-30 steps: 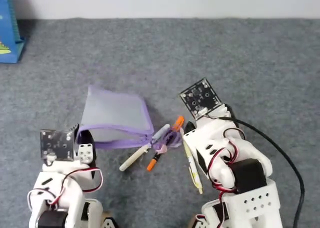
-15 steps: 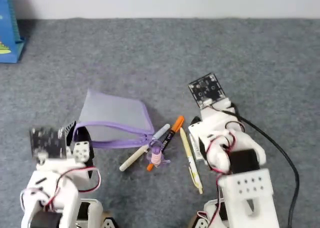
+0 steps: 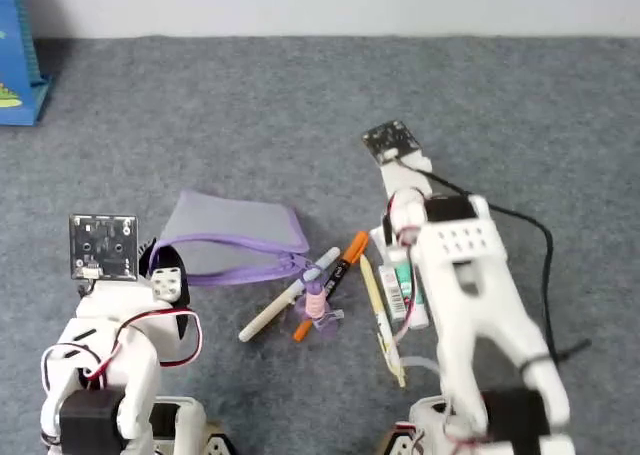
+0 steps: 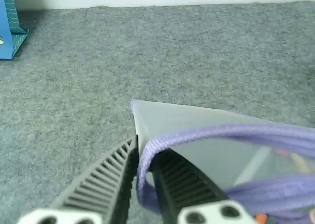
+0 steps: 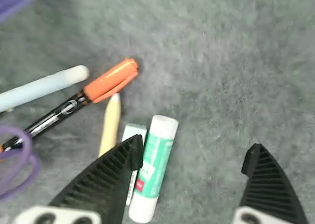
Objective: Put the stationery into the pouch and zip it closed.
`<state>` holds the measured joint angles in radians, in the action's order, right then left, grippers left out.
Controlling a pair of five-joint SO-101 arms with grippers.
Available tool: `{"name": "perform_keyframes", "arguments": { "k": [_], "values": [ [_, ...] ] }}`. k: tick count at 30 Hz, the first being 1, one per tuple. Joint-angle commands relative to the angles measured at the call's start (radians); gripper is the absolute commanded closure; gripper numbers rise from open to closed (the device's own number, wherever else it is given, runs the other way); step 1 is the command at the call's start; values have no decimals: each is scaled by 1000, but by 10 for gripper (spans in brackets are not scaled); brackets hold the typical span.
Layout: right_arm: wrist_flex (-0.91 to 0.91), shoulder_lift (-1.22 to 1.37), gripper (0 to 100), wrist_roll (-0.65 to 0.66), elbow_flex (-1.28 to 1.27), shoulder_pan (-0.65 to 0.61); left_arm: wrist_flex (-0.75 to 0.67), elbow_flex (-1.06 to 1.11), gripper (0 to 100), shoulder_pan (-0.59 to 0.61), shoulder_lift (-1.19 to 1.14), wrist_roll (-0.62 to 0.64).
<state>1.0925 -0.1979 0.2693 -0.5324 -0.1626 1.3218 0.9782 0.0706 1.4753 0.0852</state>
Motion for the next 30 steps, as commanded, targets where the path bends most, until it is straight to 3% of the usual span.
{"name": "perform_keyframes", "arguments": {
  "k": [1, 9, 23, 30],
  "values": [
    [39, 127, 764, -6, 157, 19, -9, -16, 988, 0, -18, 12],
    [165, 363, 795, 38, 334, 19, -8, -16, 988, 0, -18, 12],
    [205, 433, 799, 43, 359, 21, -6, -16, 988, 0, -18, 12],
    [242, 539, 904, 91, 428, 21, -5, -15, 988, 0, -18, 12]
  ]
}}
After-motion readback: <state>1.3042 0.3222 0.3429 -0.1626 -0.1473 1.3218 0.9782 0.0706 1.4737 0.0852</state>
